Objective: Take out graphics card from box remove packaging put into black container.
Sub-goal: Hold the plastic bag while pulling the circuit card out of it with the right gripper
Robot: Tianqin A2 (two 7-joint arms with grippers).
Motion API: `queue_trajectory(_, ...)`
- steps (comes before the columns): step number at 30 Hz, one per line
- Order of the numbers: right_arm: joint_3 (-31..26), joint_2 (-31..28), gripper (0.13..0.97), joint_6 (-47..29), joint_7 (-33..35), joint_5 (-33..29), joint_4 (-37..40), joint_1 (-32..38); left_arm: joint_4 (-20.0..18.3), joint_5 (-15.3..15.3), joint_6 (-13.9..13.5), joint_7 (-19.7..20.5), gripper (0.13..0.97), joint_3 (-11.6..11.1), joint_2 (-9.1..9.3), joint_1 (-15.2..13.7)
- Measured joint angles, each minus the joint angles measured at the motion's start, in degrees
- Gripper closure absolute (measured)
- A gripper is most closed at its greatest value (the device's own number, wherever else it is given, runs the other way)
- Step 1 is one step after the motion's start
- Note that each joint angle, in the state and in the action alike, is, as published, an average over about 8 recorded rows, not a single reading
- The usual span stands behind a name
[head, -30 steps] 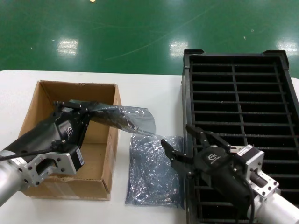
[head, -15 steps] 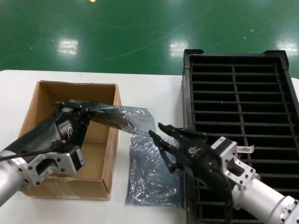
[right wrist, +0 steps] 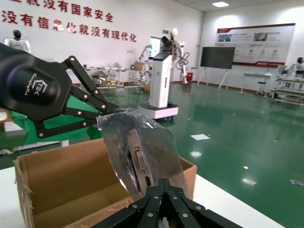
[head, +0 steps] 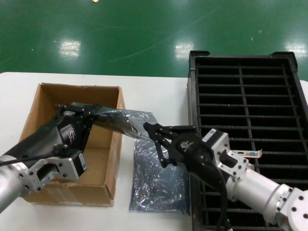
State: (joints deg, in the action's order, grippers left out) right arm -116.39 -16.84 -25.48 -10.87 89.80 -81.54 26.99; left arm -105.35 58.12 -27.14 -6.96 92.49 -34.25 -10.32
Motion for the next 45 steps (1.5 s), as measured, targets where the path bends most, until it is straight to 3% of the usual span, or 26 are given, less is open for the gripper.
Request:
queue_trajectory(12, -2.7, 2.2, 0.96, -3.4, -4.7, -6.3, 5.5, 6.2, 0.0, 0.0, 0.0, 0.0, 0.957, 0.0, 0.0, 0.0)
queue_trajectory(20, -3.0, 3.7, 0.957, -5.7, -4.2, -6.5, 8.1, 8.7, 0.0, 0.0, 0.0, 0.0, 0.957, 0.0, 0.0, 0.0)
queue_trajectory(29, -2.9, 4.2, 0.902, -7.3, -2.5, -5.5, 7.8, 9.1, 0.0, 0.0, 0.0, 0.0, 0.957, 0.0, 0.0, 0.0)
queue_trajectory(45, -2.4, 6.2, 0.711, -7.1, -0.9, -4.8, 10.1, 9.9, 0.0, 0.0, 0.0, 0.0, 0.957, 0.0, 0.0, 0.0)
